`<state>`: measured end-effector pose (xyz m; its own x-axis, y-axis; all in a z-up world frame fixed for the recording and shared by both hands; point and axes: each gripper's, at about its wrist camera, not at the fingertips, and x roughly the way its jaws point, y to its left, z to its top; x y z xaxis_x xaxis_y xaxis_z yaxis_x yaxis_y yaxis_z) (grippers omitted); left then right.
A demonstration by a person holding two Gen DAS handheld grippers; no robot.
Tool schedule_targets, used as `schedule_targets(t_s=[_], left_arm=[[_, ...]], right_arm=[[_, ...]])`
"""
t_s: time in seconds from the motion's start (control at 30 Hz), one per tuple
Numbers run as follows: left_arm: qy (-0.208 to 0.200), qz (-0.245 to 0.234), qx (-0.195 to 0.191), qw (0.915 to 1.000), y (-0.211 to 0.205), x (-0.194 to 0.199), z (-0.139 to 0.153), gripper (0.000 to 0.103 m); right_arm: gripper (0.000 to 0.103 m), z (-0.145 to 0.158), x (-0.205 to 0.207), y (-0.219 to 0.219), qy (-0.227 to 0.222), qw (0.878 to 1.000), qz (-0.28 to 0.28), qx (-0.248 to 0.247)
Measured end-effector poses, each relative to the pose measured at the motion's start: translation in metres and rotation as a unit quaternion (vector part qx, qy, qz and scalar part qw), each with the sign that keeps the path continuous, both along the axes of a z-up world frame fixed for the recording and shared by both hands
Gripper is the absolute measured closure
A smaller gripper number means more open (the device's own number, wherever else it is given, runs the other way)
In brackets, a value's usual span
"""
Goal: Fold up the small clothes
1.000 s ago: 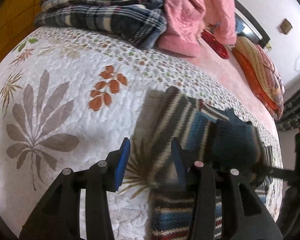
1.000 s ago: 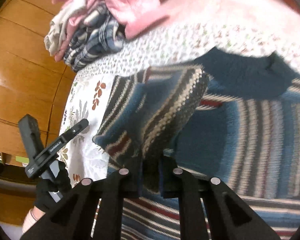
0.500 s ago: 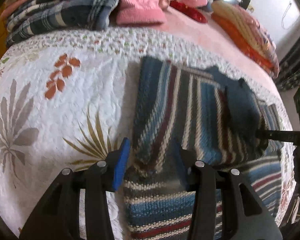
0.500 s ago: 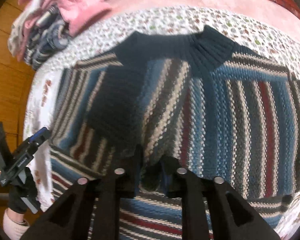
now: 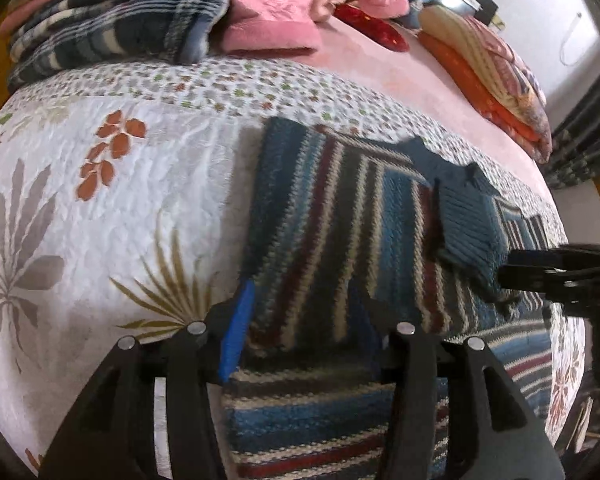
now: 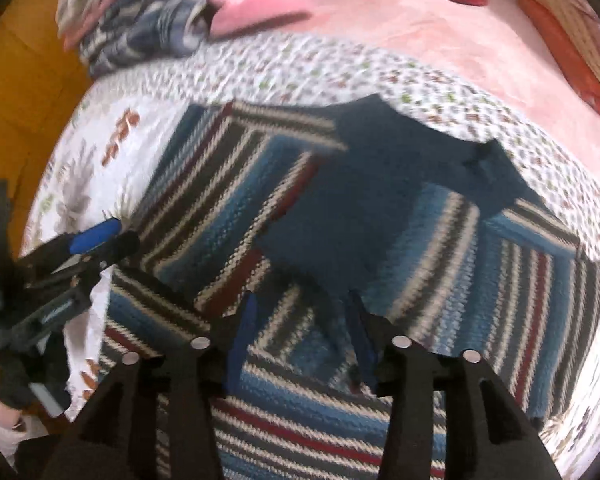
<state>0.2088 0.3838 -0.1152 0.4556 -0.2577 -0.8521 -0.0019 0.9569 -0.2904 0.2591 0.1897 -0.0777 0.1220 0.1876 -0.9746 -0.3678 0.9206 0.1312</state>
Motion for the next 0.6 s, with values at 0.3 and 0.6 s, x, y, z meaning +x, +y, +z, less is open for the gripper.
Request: schedule_targets(t_s=[0.3, 0.6], left_arm=[[0.011, 0.002, 0.017, 0.9998, -0.002, 0.003, -0.014, 0.047], [0.034, 0.018, 0.003, 0.9993, 0.006, 0.002, -0.025, 0.047]], right_arm=[[0.076, -0.036, 0.008, 0.016, -0.013, 0.994, 0.009, -0.104], [0.094, 0.014, -0.001, -0.054, -0.031, 0.997, -0.06, 0.028]])
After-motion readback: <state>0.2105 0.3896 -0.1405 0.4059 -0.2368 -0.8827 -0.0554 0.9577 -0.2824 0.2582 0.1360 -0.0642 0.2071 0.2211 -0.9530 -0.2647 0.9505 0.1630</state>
